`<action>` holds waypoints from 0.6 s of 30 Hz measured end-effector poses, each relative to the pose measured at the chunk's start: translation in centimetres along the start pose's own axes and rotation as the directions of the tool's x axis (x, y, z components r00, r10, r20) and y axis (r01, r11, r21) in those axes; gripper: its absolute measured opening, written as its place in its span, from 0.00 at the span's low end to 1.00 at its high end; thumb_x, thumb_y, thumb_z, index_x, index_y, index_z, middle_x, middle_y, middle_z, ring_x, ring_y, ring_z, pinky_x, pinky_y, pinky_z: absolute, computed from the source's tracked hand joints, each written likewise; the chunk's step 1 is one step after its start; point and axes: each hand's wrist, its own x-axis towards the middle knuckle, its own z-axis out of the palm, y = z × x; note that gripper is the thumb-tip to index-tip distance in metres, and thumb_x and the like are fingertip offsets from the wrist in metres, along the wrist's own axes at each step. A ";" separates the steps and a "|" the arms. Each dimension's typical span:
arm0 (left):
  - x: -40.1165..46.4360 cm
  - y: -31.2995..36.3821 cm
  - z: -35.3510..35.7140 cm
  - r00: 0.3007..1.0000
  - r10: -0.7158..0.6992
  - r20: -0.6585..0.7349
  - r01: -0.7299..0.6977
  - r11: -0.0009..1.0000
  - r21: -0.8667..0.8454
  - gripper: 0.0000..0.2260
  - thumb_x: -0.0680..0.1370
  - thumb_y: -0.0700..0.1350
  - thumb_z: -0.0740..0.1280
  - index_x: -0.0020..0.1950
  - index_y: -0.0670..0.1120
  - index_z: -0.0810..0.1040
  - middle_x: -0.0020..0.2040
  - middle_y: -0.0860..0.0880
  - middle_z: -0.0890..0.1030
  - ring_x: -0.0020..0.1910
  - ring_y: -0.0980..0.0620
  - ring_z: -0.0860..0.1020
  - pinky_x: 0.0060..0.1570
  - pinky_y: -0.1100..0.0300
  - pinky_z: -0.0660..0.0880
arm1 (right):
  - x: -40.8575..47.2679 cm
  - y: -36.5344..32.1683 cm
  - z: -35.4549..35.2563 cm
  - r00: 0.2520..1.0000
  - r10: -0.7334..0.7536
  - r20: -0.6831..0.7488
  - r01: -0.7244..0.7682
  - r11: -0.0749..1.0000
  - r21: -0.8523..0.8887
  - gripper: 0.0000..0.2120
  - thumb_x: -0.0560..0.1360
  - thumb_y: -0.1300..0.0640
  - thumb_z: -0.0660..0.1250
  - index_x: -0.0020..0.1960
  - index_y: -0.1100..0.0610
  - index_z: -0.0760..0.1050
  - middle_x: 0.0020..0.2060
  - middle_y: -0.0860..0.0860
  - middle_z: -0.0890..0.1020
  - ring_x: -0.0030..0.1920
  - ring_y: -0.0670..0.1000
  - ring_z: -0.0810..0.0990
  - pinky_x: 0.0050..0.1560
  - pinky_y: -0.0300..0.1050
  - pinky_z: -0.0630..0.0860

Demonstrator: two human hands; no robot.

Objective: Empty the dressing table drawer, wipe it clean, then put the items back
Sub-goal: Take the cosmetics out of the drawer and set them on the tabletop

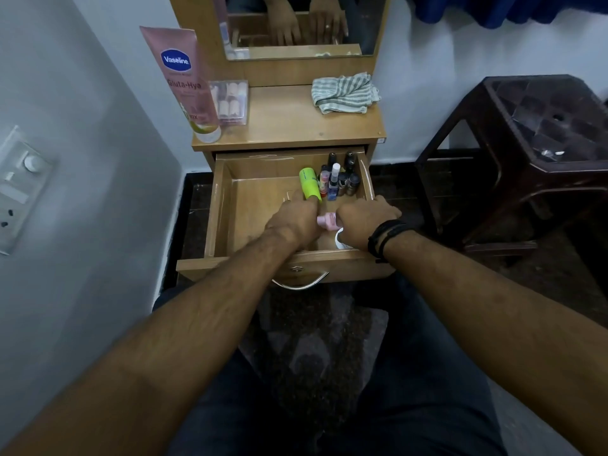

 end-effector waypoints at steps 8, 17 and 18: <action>0.5 -0.5 0.5 0.996 -0.016 0.089 0.011 0.998 0.062 0.18 0.78 0.46 0.64 0.67 0.45 0.70 0.62 0.40 0.76 0.60 0.37 0.77 0.58 0.43 0.76 | 0.9 0.2 0.1 0.997 -0.055 0.059 0.056 0.998 -0.004 0.25 0.62 0.32 0.51 0.47 0.49 0.68 0.49 0.54 0.76 0.59 0.63 0.74 0.65 0.65 0.66; -0.7 -1.9 -2.7 0.990 0.122 -0.067 -0.129 0.985 -0.114 0.13 0.76 0.47 0.71 0.59 0.45 0.79 0.56 0.45 0.81 0.53 0.44 0.78 0.49 0.54 0.74 | 1.5 0.5 -0.8 0.985 -0.097 -0.145 0.099 0.995 0.013 0.16 0.75 0.43 0.62 0.52 0.54 0.74 0.45 0.53 0.78 0.49 0.60 0.79 0.52 0.59 0.79; -1.2 -2.2 -3.8 0.984 0.139 -0.107 -0.155 0.976 -0.155 0.13 0.75 0.47 0.72 0.58 0.45 0.80 0.55 0.46 0.81 0.52 0.45 0.79 0.48 0.54 0.74 | 1.9 0.3 -1.1 0.978 -0.140 -0.154 0.149 0.988 0.048 0.16 0.75 0.45 0.65 0.57 0.54 0.74 0.50 0.54 0.79 0.51 0.59 0.79 0.52 0.58 0.79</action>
